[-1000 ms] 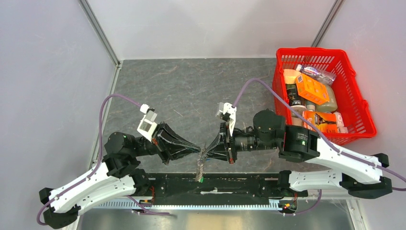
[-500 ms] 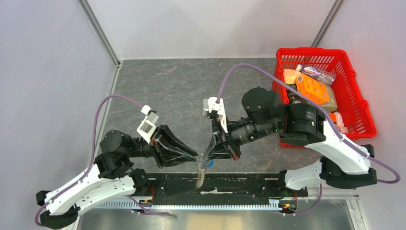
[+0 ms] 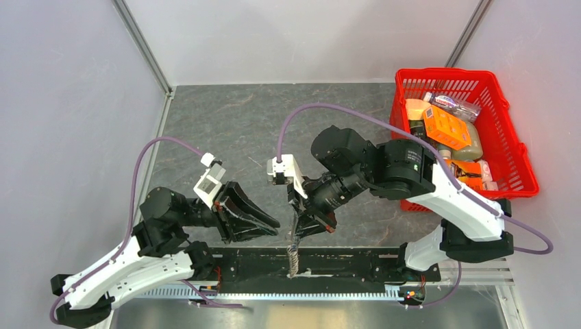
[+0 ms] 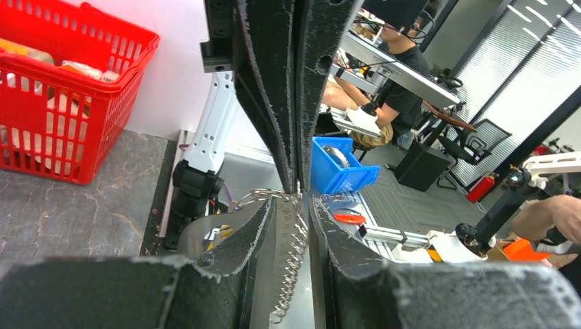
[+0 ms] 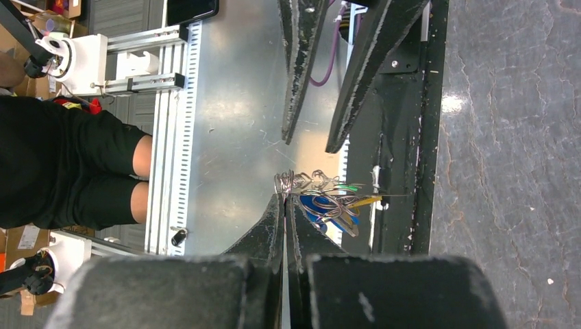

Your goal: Put the keys on the keyring

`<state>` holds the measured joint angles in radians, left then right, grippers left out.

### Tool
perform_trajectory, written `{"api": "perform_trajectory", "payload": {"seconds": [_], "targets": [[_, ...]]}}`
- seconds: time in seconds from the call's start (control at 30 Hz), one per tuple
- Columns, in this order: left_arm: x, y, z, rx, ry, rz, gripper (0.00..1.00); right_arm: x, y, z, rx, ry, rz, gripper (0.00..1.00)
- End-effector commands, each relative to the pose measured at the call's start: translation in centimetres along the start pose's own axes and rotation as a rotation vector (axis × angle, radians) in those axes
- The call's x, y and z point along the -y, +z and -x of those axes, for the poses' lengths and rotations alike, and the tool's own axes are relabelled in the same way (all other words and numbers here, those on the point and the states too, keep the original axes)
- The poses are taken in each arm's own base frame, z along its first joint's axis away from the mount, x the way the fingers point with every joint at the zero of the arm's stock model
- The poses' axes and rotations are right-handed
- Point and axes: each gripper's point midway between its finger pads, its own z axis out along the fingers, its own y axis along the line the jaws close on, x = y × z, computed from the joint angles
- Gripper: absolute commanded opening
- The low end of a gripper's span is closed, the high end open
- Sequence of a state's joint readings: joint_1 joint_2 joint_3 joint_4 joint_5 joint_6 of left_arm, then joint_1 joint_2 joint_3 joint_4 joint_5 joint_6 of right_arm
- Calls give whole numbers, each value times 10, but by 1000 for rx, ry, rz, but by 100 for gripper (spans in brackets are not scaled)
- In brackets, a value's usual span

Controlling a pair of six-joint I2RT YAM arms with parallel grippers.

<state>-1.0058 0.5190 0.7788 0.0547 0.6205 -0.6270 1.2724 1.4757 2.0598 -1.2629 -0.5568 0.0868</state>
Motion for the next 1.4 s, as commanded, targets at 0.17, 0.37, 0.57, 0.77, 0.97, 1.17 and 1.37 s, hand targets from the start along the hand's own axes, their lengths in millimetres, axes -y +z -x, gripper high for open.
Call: {"api": "perform_trajectory", "payload": {"seconds": [0.17, 0.37, 0.57, 0.77, 0.97, 1.17, 1.37], "targets": [[11, 3, 5, 23, 5, -74, 30, -10, -10, 19, 55, -66, 20, 0], [11, 4, 4, 18, -2, -78, 31, -5, -7, 24, 58, -70, 6, 0], [12, 3, 2, 16, -8, -88, 31, 0, -3, 28, 59, -66, -11, 0], [12, 3, -2, 4, -14, -95, 31, 4, -3, 33, 67, -65, -21, 0], [12, 3, -5, -4, -20, -95, 22, 5, 0, 34, 61, -63, -17, 0], [11, 3, -5, -6, -18, -94, 2, 3, -2, 33, 63, -65, -10, 0], [8, 3, -2, 19, -3, -82, 2, -1, -6, 32, 73, -77, -1, 0]]}}
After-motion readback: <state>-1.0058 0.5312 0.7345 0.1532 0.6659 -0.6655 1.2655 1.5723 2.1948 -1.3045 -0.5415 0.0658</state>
